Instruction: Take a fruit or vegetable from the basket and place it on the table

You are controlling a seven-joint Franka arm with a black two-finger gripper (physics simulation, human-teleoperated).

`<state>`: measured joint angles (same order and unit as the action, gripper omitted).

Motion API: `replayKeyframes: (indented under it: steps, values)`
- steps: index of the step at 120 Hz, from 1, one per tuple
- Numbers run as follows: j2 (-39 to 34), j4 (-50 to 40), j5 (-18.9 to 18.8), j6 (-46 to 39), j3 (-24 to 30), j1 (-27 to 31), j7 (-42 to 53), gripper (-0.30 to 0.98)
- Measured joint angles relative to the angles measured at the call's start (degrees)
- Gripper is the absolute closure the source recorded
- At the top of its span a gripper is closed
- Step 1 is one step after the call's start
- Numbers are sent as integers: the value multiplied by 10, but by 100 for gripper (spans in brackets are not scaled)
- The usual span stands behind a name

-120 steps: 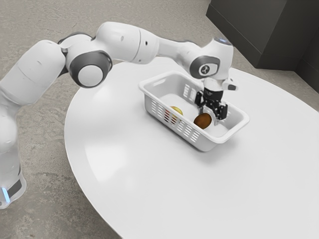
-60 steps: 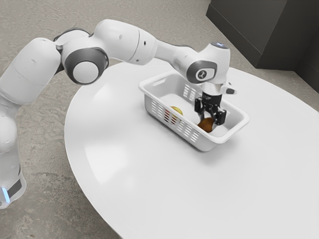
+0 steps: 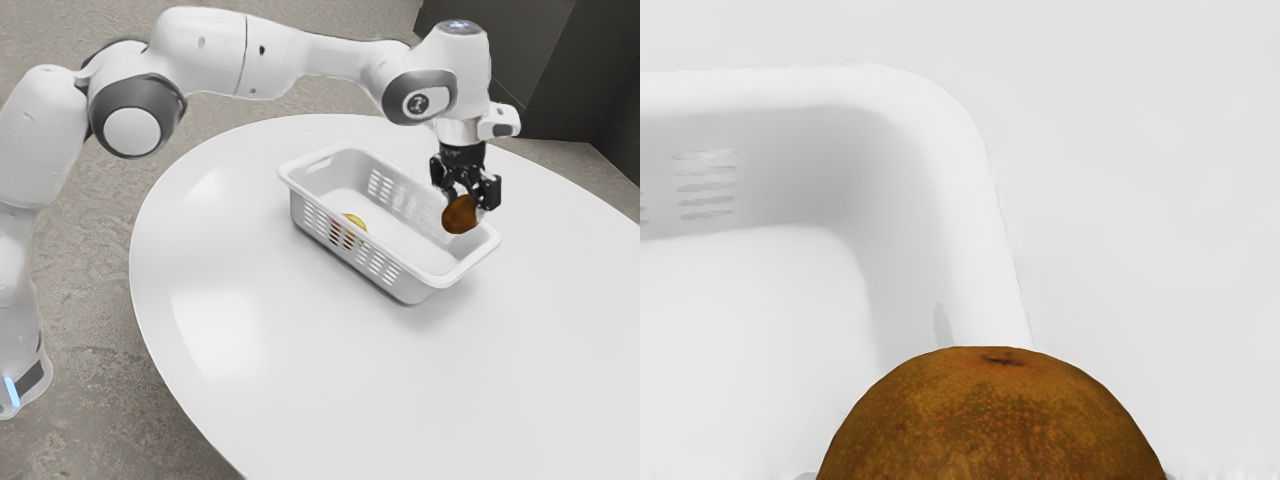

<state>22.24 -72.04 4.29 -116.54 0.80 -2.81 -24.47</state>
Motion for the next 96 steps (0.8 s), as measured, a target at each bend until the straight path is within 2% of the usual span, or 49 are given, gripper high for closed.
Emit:
replayKeyframes:
  steps: [18,36,54,61,71,96]
  values:
    - [13,5,-2,-32,9,-61,-21,43]
    - [54,30,-20,-68,52,-66,-43,44]
    - [68,37,-35,-86,61,-67,-64,45]
    - [67,36,-35,-91,61,-68,-71,29]
    - [66,36,-31,-95,61,-67,-84,17]
    - [50,24,-28,-100,50,-65,-109,4]
